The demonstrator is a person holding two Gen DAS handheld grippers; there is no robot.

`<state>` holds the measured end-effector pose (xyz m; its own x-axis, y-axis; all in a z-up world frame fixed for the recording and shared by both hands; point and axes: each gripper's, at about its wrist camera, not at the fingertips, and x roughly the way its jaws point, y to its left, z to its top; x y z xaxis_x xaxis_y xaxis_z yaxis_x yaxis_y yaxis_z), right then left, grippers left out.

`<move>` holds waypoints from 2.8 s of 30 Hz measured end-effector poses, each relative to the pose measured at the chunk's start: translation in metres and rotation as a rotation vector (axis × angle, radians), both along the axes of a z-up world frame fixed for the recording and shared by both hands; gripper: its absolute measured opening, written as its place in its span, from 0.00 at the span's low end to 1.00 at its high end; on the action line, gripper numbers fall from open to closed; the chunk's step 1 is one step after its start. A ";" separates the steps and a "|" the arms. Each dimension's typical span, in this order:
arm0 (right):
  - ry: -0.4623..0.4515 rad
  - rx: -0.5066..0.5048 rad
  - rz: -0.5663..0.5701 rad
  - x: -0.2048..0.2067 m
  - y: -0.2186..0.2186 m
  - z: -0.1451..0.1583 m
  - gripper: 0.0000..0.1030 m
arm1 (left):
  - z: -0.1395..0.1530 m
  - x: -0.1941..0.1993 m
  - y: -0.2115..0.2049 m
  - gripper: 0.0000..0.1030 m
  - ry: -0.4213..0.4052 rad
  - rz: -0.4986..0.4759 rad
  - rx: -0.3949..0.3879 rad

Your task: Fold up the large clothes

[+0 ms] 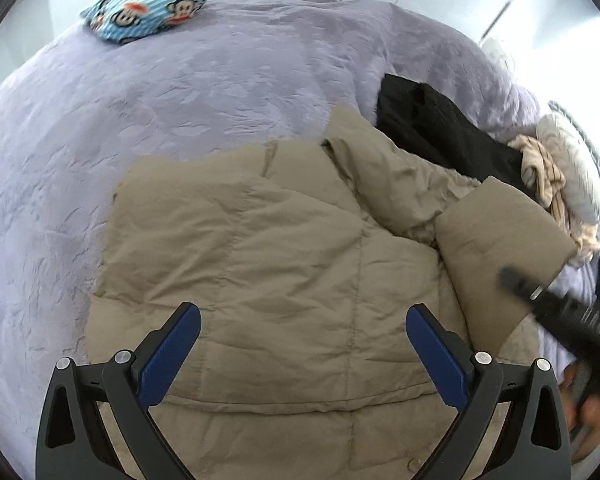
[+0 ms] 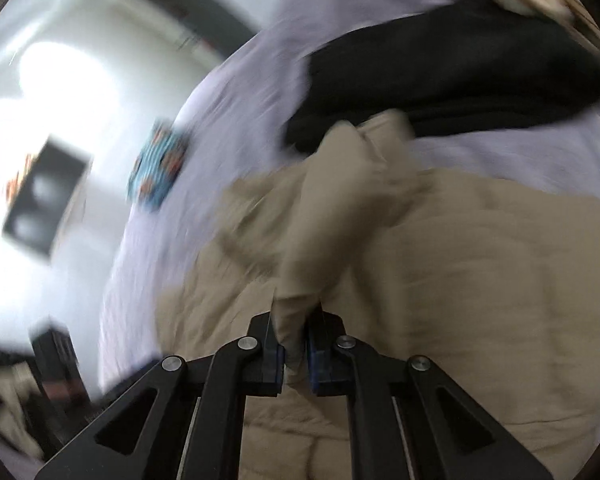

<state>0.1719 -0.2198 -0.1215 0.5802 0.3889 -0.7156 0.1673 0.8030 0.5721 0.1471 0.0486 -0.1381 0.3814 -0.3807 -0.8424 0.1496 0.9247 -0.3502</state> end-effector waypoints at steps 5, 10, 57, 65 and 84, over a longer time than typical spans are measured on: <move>0.140 -0.124 0.174 0.008 0.066 -0.032 0.26 | -0.005 0.003 0.008 1.00 0.037 -0.013 -0.065; 0.175 -0.024 0.168 -0.028 0.049 -0.037 0.70 | -0.010 0.006 -0.009 1.00 0.070 -0.063 -0.132; 0.267 0.169 -0.315 -0.101 -0.124 -0.094 0.09 | -0.029 -0.003 -0.029 0.12 0.105 -0.166 -0.028; 0.305 0.158 -0.257 -0.103 -0.123 -0.083 0.47 | -0.003 -0.013 -0.022 0.12 0.043 -0.170 0.081; 0.191 0.274 -0.460 -0.086 -0.213 -0.068 0.60 | -0.018 -0.004 -0.050 0.12 0.048 -0.198 0.113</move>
